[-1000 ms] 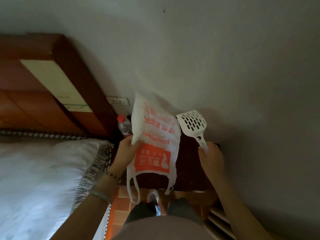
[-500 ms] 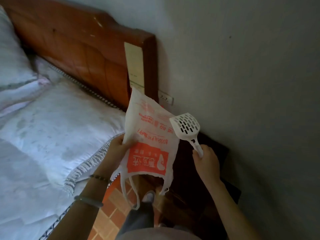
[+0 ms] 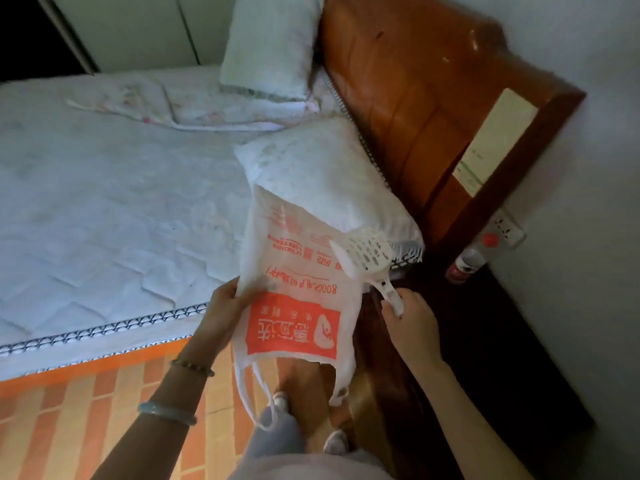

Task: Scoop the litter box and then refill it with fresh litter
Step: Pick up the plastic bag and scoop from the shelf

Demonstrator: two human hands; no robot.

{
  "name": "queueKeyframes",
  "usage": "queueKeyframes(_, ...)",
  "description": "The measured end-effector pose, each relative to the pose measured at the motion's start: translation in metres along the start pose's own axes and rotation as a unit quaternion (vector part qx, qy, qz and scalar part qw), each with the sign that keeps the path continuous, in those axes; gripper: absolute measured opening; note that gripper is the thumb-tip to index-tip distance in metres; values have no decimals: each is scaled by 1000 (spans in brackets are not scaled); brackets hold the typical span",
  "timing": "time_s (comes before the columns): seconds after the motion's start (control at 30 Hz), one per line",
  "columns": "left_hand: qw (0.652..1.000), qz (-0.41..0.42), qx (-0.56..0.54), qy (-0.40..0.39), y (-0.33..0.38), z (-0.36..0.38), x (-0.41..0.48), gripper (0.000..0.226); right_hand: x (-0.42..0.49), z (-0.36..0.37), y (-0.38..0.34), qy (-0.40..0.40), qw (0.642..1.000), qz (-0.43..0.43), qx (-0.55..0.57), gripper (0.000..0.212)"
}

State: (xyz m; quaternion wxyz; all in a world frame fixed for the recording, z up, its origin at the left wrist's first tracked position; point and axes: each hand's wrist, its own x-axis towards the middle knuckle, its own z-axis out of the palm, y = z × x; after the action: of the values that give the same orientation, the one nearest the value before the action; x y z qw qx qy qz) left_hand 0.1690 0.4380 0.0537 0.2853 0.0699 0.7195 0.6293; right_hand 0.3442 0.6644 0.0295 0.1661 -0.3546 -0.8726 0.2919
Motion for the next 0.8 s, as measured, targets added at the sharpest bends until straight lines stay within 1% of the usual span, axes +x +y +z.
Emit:
queueKeyframes(0.13,995,-10,-67,79,-18,-63,-25,55,6,43,-53,-66,995,-81,0,17)
queueKeyframes(0.2,988,-14,-87,126,-30,-97,-36,59,6,64,-84,-88,987,-136,-8,16)
queueKeyframes(0.27,980,-19,-114,164,-42,-131,-49,60,4,87,-117,-102,977,-188,-19,20)
queueKeyframes(0.33,972,-20,-131,192,-52,-167,-64,59,-1,113,-150,-133,967,-216,-27,24)
queueKeyframes(0.43,958,-14,-149,243,-67,-228,-88,49,-15,155,-204,-173,951,-253,-25,21)
queueKeyframes(0.5,938,-20,-163,305,-81,-289,-114,39,-39,199,-256,-197,937,-289,-23,24)
queueKeyframes(0.57,936,-24,-164,311,-81,-304,-121,28,-43,209,-273,-200,937,-284,-25,25)
queueKeyframes(0.6,932,-28,-172,318,-83,-317,-127,28,-47,218,-285,-199,936,-288,-22,25)
queueKeyframes(0.63,926,-27,-183,328,-87,-336,-136,34,-55,232,-301,-202,932,-299,-19,25)
queueKeyframes(0.7,913,-26,-197,356,-97,-376,-157,53,-74,261,-337,-218,922,-319,-13,26)
queueKeyframes(0.73,906,-28,-201,370,-101,-394,-167,58,-84,273,-356,-229,916,-328,-7,27)
queueKeyframes(0.77,899,-28,-205,386,-104,-411,-177,58,-94,285,-374,-238,910,-340,-1,28)
queueKeyframes(0.8,891,-26,-210,401,-106,-426,-187,53,-103,297,-391,-245,902,-355,2,28)
